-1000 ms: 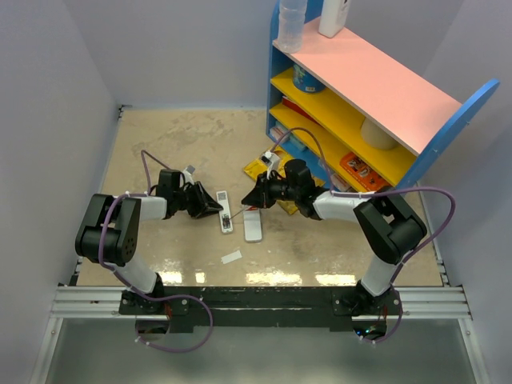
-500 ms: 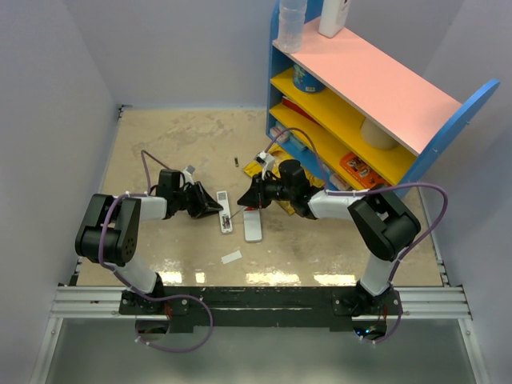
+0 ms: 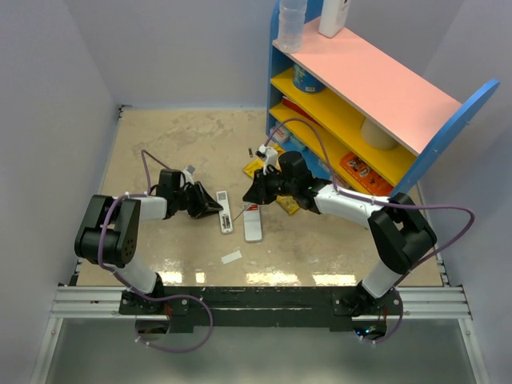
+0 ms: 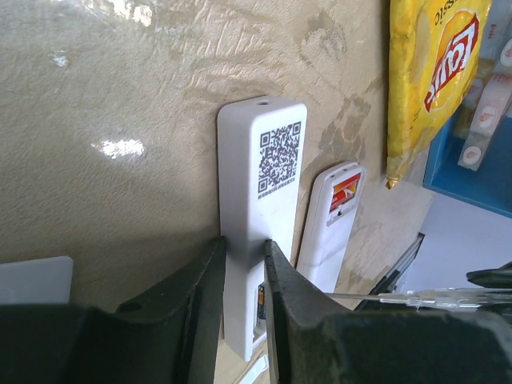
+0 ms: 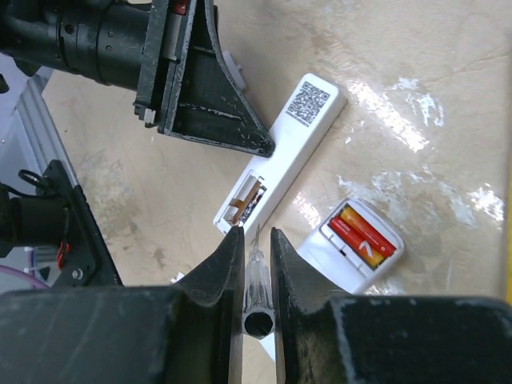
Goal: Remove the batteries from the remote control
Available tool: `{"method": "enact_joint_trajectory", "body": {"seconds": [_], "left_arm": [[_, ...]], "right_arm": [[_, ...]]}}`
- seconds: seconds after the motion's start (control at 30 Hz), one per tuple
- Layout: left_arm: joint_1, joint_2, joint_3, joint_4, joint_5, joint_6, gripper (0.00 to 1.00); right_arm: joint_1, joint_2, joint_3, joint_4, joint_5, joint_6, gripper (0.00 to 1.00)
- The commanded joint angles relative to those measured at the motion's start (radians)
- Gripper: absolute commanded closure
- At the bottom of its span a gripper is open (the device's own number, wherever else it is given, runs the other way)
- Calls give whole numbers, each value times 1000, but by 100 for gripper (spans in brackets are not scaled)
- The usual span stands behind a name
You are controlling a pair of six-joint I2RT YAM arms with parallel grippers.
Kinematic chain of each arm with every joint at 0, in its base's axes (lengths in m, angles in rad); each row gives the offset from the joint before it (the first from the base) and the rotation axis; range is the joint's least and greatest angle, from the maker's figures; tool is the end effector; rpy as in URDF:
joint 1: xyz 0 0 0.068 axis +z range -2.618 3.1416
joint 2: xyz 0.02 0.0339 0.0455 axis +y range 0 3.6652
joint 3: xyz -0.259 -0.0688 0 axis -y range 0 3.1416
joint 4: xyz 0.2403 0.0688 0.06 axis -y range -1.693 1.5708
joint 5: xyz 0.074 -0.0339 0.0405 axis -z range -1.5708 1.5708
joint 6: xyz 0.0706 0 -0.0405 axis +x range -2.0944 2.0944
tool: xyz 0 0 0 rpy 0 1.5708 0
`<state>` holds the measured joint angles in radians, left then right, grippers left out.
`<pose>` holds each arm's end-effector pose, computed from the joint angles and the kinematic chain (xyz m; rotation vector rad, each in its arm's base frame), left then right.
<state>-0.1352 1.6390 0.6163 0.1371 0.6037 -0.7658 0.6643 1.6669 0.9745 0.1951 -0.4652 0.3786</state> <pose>0.2896 -0.0798 0.0958 -0.5235 2.5216 -1.1150 0.2864 0.2645 0.1987 -0.6157 2.1181 1.0961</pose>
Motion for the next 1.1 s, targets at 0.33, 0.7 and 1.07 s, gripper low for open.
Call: {"method": "enact_joint_trajectory", "body": {"seconds": [0.33,0.7,1.07], "left_arm": [[-15,-128,42,-212,-133,88,63],[-17,-133,-4,-154,-79,65,59],[-24,-96,-20,-96,-70,62,63]], "right_arm": [[18,-84,151,-243,184,-116,100],[112,-47,233,-298,293,-127,100],[175,-13,250,-309,375,-132,100]]}}
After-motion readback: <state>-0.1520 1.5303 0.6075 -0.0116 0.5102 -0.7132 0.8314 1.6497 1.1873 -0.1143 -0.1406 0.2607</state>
